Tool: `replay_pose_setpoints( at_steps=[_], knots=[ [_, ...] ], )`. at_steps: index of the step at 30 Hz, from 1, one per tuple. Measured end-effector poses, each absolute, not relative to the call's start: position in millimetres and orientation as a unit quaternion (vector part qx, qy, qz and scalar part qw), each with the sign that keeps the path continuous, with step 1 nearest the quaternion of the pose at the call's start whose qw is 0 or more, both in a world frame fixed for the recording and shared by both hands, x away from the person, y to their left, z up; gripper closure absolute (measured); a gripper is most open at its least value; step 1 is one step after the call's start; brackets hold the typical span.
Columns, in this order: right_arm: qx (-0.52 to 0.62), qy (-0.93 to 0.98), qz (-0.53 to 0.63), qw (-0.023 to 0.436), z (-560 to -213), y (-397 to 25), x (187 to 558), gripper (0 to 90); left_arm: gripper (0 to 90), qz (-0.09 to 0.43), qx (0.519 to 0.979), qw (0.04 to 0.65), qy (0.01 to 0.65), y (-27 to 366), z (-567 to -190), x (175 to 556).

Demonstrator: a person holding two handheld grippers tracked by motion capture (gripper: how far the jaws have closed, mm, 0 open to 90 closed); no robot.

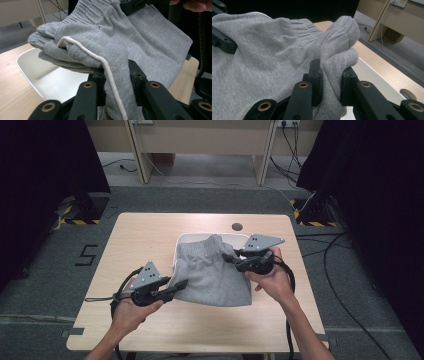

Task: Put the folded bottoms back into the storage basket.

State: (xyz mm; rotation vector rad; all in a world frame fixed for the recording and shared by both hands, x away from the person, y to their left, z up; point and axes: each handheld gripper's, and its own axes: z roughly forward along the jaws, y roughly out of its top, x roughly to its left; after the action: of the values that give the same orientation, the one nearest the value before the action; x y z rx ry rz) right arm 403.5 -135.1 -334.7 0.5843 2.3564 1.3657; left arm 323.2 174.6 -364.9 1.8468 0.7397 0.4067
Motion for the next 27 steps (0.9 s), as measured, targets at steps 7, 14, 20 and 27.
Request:
replay_pose_setpoints(
  at_steps=[7, 14, 20, 27],
  knots=[
    [0.214, 0.836, 0.475, 0.175, -336.1, -135.0, 429.6, 75.8, 72.5, 0.169, 0.769, 0.525, 0.325, 172.2, -368.3, 348.4],
    [0.222, 0.838, 0.466, 0.175, -338.1, -137.6, 454.6, 75.8, 72.5, 0.166, 0.772, 0.514, 0.334, 163.6, -371.1, 372.4],
    [0.236, 0.842, 0.453, 0.172, -345.0, -139.6, 476.5, 75.8, 72.5, 0.165, 0.773, 0.504, 0.348, 155.5, -380.0, 393.1],
    [0.250, 0.845, 0.443, 0.165, -359.4, -139.2, 495.3, 75.8, 72.5, 0.153, 0.777, 0.492, 0.362, 152.4, -391.9, 409.8]
  ],
)
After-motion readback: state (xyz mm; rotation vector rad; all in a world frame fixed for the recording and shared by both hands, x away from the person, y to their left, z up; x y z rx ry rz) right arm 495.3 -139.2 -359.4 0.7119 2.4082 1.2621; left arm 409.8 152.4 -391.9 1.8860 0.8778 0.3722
